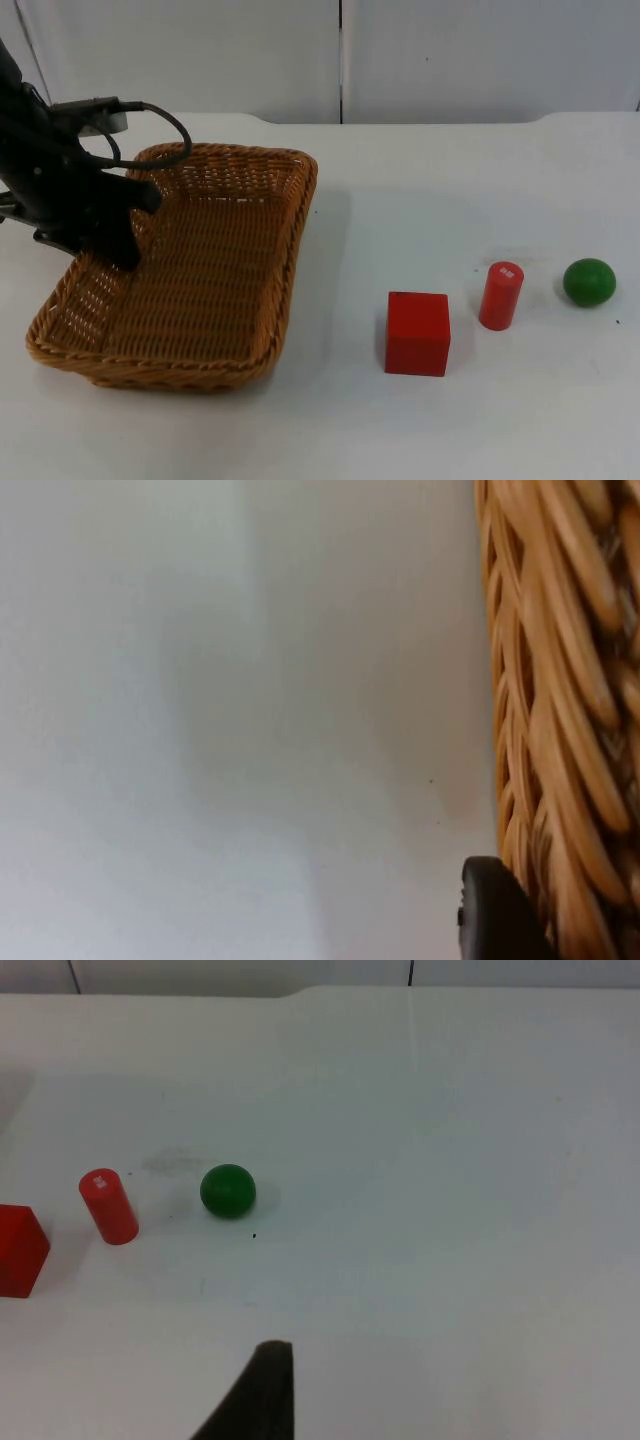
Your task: Pick up the basket with the left hand and place the object to the left of the red cylinder into the basket with the right hand.
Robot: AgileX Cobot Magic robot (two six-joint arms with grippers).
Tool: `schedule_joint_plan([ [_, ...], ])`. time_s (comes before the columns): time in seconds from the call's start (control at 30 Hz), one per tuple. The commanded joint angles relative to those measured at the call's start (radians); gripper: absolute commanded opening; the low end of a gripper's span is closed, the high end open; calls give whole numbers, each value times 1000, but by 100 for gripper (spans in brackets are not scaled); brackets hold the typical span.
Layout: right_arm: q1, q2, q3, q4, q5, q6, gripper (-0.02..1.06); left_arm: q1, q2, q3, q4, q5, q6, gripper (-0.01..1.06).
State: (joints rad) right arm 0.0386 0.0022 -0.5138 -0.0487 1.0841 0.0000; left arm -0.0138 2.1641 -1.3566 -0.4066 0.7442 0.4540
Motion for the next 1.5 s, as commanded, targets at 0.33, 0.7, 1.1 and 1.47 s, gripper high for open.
schedule_joint_plan([
  [0.33,-5,-2,0,-1,-7,-11,105,-4,2,-5,-8,9,-50,3],
  [0.7,-5,-2,0,-1,-7,-11,105,-4,-5,-5,-10,43,-107,0],
  [1.1,-5,-2,0,-1,-7,-11,105,-4,-115,-5,-58,170,-138,0],
  [1.47,-5,-2,0,-1,-7,-11,105,-4,-265,11,-77,290,-172,0],
])
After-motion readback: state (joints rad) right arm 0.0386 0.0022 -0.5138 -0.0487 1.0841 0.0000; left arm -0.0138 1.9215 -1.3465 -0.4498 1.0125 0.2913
